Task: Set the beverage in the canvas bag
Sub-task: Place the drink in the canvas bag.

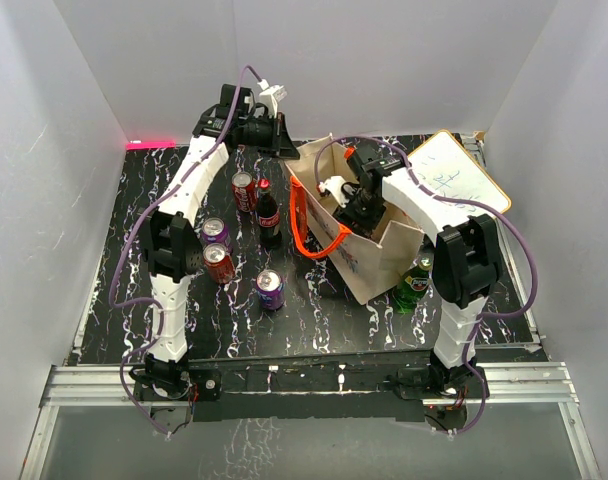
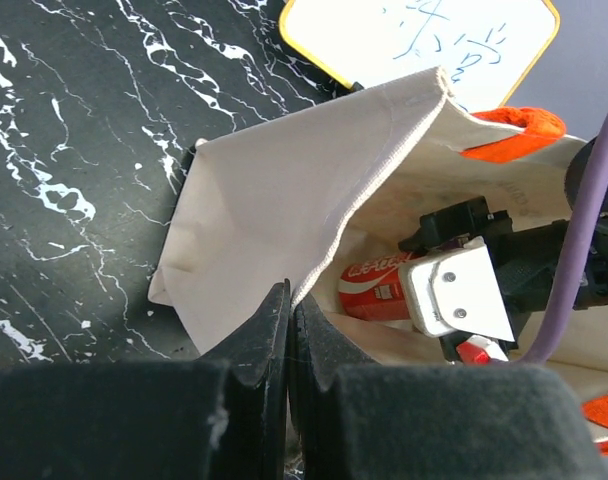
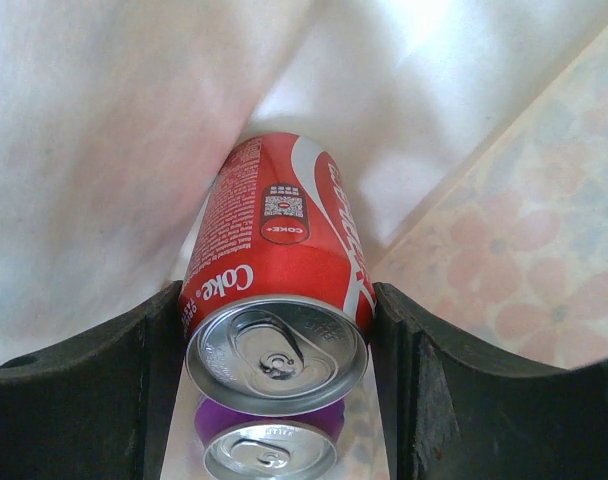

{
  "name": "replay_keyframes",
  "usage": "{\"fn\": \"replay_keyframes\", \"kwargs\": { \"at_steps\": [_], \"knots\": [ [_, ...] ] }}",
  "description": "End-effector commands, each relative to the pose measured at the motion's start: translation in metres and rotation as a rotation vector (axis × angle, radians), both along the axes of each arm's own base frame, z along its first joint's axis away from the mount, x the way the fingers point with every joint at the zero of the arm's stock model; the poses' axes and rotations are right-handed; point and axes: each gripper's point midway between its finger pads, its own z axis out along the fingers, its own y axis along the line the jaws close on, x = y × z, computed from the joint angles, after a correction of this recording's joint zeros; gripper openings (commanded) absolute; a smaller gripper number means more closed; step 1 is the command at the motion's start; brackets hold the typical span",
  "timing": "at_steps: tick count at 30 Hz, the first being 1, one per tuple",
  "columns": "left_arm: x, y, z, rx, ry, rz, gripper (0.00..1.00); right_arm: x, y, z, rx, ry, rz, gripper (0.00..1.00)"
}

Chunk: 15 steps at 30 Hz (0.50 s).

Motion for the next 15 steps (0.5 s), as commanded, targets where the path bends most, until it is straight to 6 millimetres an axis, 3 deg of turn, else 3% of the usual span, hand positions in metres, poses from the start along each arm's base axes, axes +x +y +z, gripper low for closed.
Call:
{"fn": "replay_keyframes", "kwargs": {
  "at_steps": [1, 12, 15],
  "knots": [
    [0.025, 0.023, 0.023, 0.033, -0.118, 0.082, 0.00, -0.035, -0.014, 0.020, 0.004, 0.071, 0.007, 0.08],
    [0.034, 0.027, 0.027, 0.057, -0.156, 0.105, 0.00, -0.059, -0.021, 0.025, 0.063, 0.083, 0.015, 0.08],
    [0.032, 0.027, 0.024, 0.053, -0.145, 0.097, 0.00, -0.060, -0.012, 0.031, 0.122, 0.071, 0.021, 0.08]
  ]
}}
